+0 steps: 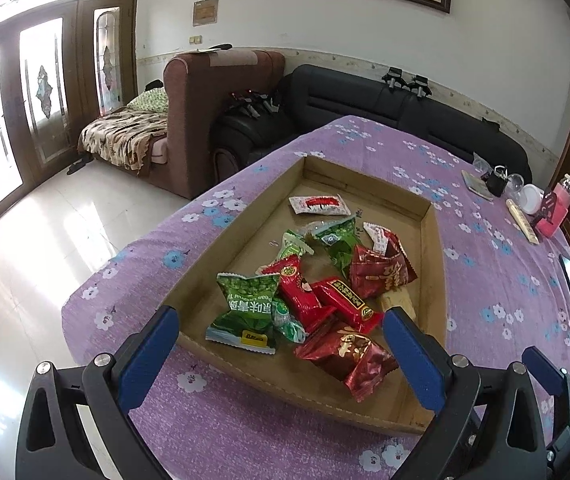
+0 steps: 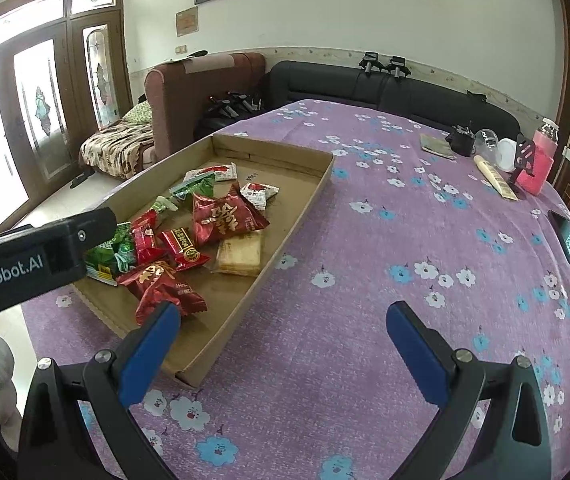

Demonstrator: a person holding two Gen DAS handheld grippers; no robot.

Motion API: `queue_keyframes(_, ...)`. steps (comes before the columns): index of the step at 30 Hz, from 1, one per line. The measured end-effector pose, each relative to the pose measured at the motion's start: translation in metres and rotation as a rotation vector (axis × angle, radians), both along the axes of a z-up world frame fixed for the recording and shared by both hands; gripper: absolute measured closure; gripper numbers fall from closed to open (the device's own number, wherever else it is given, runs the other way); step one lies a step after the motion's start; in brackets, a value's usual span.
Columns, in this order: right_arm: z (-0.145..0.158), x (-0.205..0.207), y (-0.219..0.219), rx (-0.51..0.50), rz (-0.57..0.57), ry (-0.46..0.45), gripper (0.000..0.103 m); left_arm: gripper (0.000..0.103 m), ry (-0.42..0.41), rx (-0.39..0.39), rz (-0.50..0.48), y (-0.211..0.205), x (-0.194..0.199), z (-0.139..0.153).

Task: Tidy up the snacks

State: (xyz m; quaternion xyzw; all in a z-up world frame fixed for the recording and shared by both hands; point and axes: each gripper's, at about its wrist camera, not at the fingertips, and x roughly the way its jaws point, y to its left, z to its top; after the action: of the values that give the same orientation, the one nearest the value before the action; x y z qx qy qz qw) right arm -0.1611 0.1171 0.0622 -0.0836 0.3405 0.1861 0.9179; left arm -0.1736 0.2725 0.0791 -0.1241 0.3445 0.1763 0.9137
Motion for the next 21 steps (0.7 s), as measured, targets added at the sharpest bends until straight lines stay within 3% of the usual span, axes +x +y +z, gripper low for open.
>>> queue_keyframes(21,-0.0037,0.0008,0.0,-0.005,-0.003,0.012,0.0,0.0,0.016,-0.019,-0.017,-0.0046,0.0039,-0.0041)
